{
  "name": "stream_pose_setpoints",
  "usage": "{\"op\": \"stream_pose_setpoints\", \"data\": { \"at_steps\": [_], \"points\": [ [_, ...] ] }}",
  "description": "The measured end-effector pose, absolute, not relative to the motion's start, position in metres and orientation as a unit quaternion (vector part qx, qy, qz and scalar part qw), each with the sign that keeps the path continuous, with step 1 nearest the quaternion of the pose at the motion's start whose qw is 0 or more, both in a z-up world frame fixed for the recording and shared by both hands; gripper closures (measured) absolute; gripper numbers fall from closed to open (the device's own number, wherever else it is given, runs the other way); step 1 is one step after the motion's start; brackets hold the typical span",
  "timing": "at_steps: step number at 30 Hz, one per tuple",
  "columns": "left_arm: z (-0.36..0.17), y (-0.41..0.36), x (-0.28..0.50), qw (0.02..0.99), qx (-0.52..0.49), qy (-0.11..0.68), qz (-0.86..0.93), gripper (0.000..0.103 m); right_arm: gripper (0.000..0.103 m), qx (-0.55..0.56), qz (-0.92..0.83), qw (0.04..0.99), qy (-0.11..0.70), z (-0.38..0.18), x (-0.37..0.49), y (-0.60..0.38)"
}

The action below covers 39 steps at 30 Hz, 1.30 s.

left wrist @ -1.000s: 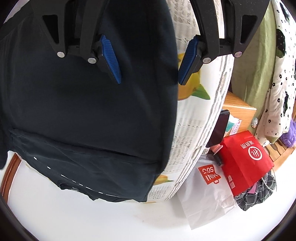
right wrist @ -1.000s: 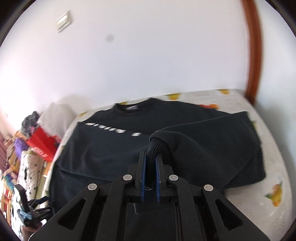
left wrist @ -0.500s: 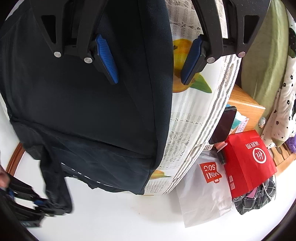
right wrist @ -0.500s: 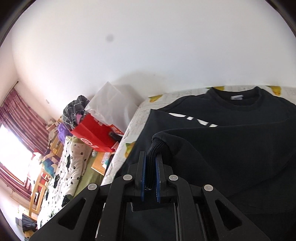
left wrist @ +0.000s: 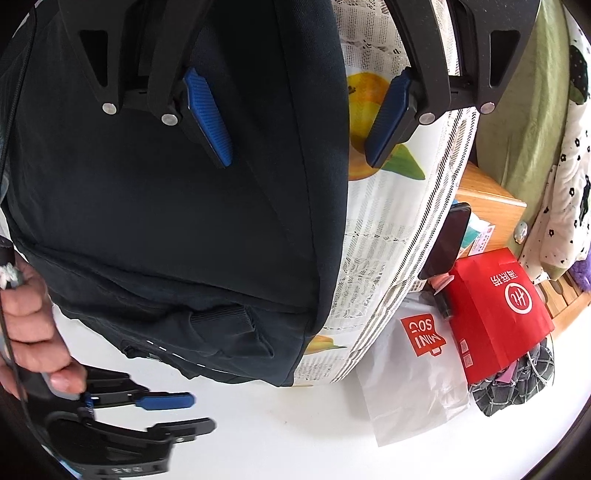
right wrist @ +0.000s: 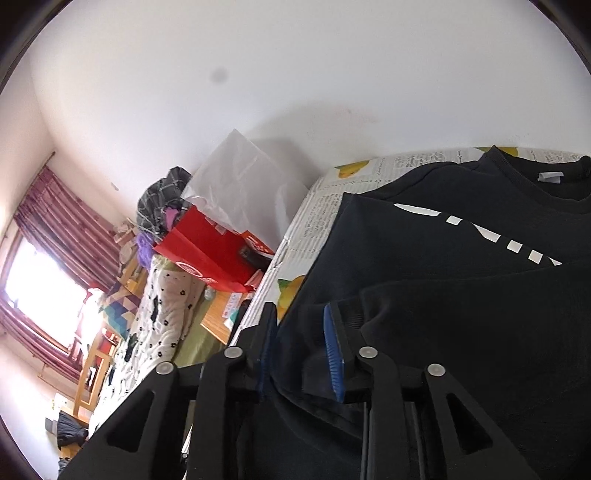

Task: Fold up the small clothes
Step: 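Fold the held sleeve across the sweatshirt body with the right tool, then release, then grasp the sweatshirt side edge with the right tool while the left tool grasps the hem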

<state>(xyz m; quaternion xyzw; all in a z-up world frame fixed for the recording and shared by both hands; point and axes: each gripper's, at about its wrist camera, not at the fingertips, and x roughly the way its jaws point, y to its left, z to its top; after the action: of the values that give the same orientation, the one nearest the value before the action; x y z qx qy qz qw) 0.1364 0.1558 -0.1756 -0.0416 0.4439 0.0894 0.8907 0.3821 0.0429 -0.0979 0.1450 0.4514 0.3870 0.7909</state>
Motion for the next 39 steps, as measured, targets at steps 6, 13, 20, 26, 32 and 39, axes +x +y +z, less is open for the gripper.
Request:
{"op": "stream_pose_setpoints", "data": {
  "at_steps": [6, 13, 20, 26, 32, 39],
  "points": [
    [-0.172, 0.153, 0.135, 0.887, -0.039, 0.451, 0.094, 0.031, 0.070, 0.030, 0.327, 0.845, 0.421, -0.086, 0.359, 0.009],
    [-0.164, 0.137, 0.119, 0.886, -0.018, 0.456, 0.087, 0.031, 0.070, -0.024, 0.219, 0.869, 0.442, -0.114, 0.328, -0.101],
    [-0.157, 0.122, 0.099, 0.884, -0.016, 0.461, 0.068, 0.032, 0.065, 0.023, 0.057, 0.878, 0.475, -0.141, 0.273, -0.249],
    [-0.153, 0.128, 0.079, 0.888, -0.043, 0.454, 0.057, 0.033, 0.065, 0.081, -0.009, 0.891, 0.448, -0.149, 0.209, -0.335],
    [-0.157, 0.145, 0.067, 0.883, -0.083, 0.460, 0.050, 0.033, 0.065, 0.101, 0.017, 0.873, 0.478, -0.169, 0.168, -0.362],
    [-0.167, 0.150, 0.065, 0.883, -0.085, 0.460, 0.039, 0.034, 0.065, 0.106, 0.019, 0.880, 0.464, -0.185, 0.146, -0.354]
  ]
}}
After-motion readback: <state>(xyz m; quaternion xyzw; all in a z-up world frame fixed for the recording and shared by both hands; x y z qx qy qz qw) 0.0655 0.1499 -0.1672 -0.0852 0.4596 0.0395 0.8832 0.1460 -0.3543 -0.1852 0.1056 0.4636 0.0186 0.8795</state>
